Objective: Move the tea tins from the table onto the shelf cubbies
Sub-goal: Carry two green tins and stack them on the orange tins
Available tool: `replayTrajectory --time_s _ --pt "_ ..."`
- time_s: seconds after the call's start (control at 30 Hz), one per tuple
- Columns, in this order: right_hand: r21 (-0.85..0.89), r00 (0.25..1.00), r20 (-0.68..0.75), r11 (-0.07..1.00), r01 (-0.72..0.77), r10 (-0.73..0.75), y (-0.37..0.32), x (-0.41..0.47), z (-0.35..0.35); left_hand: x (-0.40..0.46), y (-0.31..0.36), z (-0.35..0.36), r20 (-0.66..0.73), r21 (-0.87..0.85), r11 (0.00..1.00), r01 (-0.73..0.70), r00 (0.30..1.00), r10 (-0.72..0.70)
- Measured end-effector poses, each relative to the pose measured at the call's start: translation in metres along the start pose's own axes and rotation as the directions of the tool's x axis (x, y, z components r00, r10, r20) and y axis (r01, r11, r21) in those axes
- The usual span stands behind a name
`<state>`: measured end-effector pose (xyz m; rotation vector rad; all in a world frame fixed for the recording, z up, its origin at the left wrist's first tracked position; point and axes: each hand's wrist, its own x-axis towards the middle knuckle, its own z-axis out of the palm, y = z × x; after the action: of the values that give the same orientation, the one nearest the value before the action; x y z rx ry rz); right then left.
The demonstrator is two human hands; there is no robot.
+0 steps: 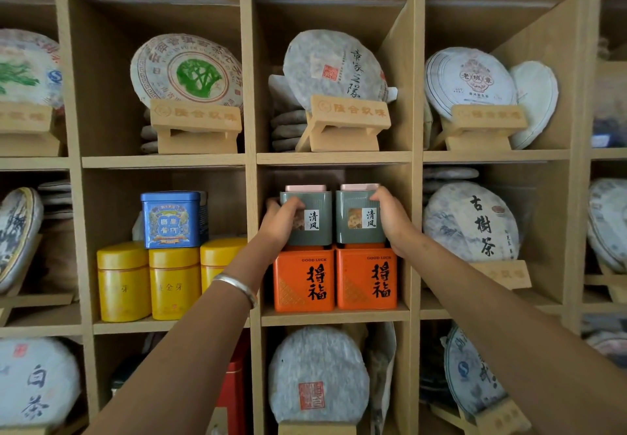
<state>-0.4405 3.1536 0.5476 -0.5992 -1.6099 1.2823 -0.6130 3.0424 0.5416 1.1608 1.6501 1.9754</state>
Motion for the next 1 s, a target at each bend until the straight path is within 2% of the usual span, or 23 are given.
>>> replayTrajectory --time_s 0.43,1.0 --pt "-0.062 1.0 0.003 0.998 -0.008 0.008 -0.0015 -0.0064 -0.0018 0.0003 0.0001 0.0012 -0.026 0.051 0.999 -0.003 1.0 0.005" --pt "-0.051 0.999 0.002 0.998 -0.041 0.042 -0.0029 -0.0062 0.0011 -0.0009 0.0024 0.0008 -0.011 -0.033 0.997 0.064 0.998 -0.065"
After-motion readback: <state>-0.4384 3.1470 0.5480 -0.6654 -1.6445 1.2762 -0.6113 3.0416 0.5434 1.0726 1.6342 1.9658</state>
